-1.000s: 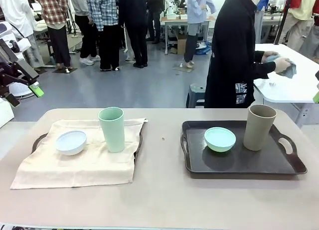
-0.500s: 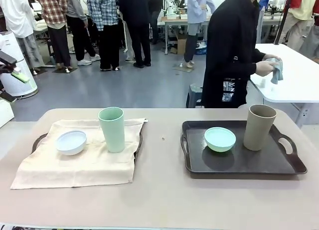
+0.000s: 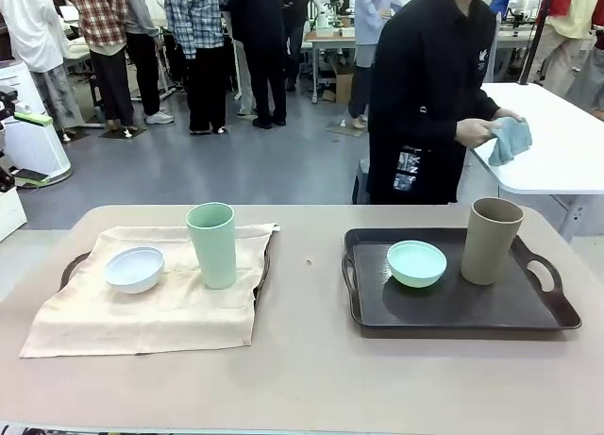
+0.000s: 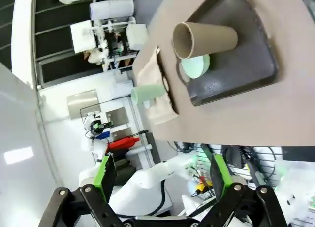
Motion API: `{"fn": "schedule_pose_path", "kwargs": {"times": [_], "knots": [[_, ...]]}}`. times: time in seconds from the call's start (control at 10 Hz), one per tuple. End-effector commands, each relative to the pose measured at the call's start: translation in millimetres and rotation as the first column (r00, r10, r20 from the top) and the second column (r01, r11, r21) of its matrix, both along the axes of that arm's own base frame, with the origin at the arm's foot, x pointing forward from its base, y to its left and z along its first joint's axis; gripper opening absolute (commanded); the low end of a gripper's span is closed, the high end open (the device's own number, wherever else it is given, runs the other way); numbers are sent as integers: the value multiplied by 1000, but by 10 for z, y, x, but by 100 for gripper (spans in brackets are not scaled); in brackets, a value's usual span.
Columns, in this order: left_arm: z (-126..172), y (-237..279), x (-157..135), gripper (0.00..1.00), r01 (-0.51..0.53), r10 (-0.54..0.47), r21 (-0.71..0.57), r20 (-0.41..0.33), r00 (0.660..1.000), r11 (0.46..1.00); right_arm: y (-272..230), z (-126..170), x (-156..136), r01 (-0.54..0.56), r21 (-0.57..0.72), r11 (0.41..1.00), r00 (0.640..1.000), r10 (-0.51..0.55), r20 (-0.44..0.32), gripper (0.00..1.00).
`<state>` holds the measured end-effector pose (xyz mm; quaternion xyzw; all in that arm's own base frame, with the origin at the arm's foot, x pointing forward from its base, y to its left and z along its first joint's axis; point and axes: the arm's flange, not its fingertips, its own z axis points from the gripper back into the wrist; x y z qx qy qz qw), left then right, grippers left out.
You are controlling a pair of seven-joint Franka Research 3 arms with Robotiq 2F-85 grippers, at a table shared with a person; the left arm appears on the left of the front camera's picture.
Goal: Set up a tray with a mat and arrange the tableware.
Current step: Pick up the Picnic Bowl and Reusable plastic cup from the Handle tray in front of the human's position and hold them in the air.
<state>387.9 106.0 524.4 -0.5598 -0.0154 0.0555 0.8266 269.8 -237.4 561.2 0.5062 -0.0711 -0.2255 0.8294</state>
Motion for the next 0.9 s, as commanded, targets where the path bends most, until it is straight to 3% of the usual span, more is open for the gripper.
{"fn": "schedule_pose_path", "kwargs": {"times": [0.0,0.1,0.2,0.4,0.5,0.6,0.8], "knots": [[-33,24,-11,100,-8,8,-23,-3,1000,1000,43,-36,55,-19,38,999,1000,19,13,100],[10,216,55,100,-114,107,-120,-62,992,986,19,-4,79,-101,166,981,995,100,15,100],[-31,437,36,100,-146,131,-221,-83,988,964,-6,-121,63,-166,270,948,986,167,20,100],[-78,725,23,100,-108,78,-350,-99,992,931,-47,-302,46,-166,379,910,983,184,-12,100],[-59,717,15,100,-60,33,-307,-92,995,950,-53,-364,69,-107,376,920,988,142,-66,100],[-131,611,-52,100,-130,109,-266,-91,990,955,99,-238,23,-156,318,935,987,163,5,100],[-131,611,-52,100,-130,109,-266,-91,990,955,99,-238,23,-156,318,935,987,163,5,100]]}}
